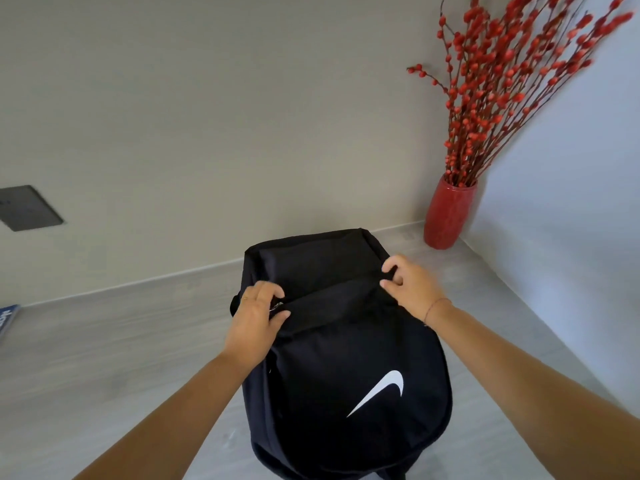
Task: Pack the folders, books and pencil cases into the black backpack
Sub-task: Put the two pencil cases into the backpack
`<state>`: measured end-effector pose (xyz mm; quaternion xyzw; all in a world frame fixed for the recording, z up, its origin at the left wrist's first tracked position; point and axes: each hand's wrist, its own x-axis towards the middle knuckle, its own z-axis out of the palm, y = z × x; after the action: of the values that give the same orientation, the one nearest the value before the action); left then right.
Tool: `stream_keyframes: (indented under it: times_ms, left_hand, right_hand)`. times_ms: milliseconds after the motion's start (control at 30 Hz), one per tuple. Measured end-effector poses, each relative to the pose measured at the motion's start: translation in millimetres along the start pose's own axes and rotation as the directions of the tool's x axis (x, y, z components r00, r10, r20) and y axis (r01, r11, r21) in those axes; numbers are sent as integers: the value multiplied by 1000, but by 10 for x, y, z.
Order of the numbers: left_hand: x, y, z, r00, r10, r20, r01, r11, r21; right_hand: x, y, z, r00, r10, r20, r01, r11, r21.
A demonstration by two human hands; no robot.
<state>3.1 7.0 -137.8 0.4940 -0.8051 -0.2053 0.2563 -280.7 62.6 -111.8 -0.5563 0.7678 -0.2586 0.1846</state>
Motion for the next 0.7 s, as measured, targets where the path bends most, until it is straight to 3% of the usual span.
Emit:
stream_keyframes:
  times_ms: [67, 100, 200, 300, 400, 533, 633, 700]
  left_hand:
    - [-59, -60, -10, 987, -161, 8, 161, 982, -95]
    - [-87, -91, -13, 971, -235, 43, 239, 961, -137]
    - [-142, -202, -41, 918, -358, 170, 388, 899, -204]
    - [-121, -230, -81, 923, -315, 220, 351, 925, -146]
    - [-96, -190, -148, 954, -248, 166, 273, 951, -146]
    - [-94, -119, -259, 956, -258, 137, 292, 865, -407]
    - [-61, -77, -210, 878, -446, 172, 475, 779, -409]
    - [7, -11, -112, 808, -540, 236, 589, 739, -325]
  right_hand:
    - [-146, -165, 108, 985, -13, -174, 18, 999, 27]
    - [-236, -283, 192, 972, -105, -210, 104, 994, -15]
    - [-442, -742, 561, 896, -444, -30, 434, 887, -154]
    - [-423, -1077, 920, 843, -520, 137, 538, 817, -208]
    - [-331, -1263, 1083, 865, -476, 160, 502, 833, -233]
    - [-263, -1273, 1098, 929, -367, 48, 370, 926, -76]
    - [-294, -1193, 1045, 977, -206, -60, 214, 957, 196]
    - [-322, -1158, 1025, 994, -104, -37, 111, 934, 340]
